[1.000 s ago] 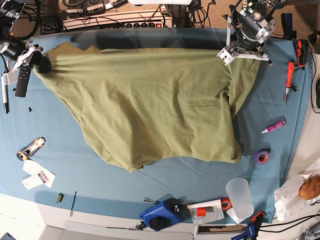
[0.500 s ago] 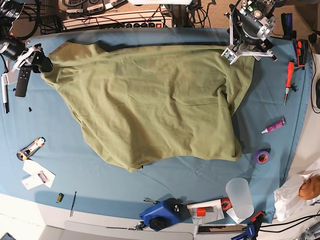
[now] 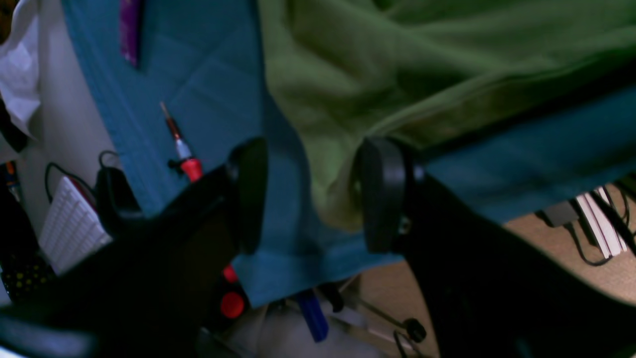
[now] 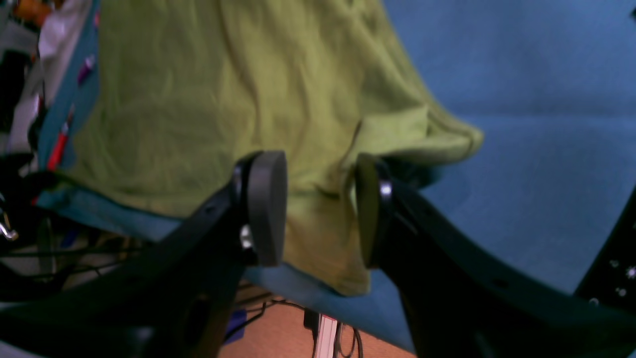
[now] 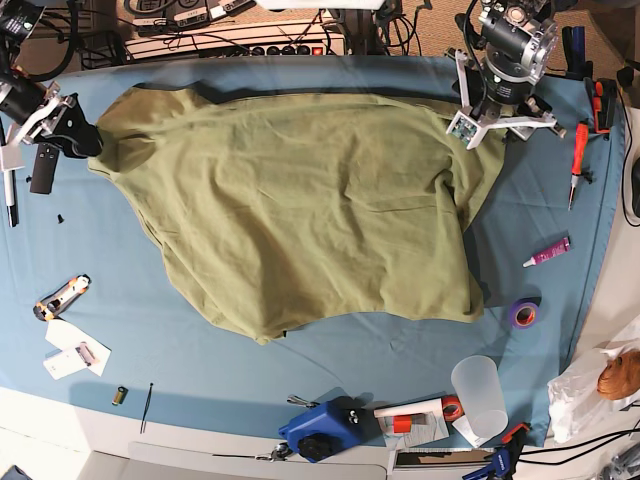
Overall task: Layout the t-shirt on the table in an organized manner, then fold the t-shirt properly
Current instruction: 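Release the shirt and grasp its hem corner with the right gripper, then pull the hem corners outward with both grippers to flatten the shirt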
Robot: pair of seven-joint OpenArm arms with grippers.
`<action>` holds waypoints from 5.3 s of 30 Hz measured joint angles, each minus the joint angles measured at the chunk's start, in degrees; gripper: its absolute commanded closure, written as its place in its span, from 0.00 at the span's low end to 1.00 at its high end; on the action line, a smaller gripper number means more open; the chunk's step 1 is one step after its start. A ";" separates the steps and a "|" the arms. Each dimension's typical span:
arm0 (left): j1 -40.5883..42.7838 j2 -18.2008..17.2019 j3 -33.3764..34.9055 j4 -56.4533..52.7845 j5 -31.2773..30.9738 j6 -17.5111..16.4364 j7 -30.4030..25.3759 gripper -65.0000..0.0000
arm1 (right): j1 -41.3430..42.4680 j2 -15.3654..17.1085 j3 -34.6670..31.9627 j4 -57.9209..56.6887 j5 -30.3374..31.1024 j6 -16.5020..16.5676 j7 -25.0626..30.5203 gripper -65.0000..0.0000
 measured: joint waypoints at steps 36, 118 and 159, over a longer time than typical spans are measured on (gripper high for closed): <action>-18.47 0.15 0.07 -11.04 -7.45 1.97 -11.80 0.52 | 38.71 1.27 -33.62 -9.75 -51.54 -2.54 21.84 0.64; -36.41 6.69 0.20 -36.79 -16.76 1.42 -19.82 0.66 | 54.36 -7.98 -21.99 -45.99 -74.66 -20.70 36.30 1.00; -51.93 15.43 -25.14 -66.77 -44.33 -12.55 -10.69 0.66 | 48.70 -7.80 -21.99 -44.22 -72.13 -17.44 37.42 1.00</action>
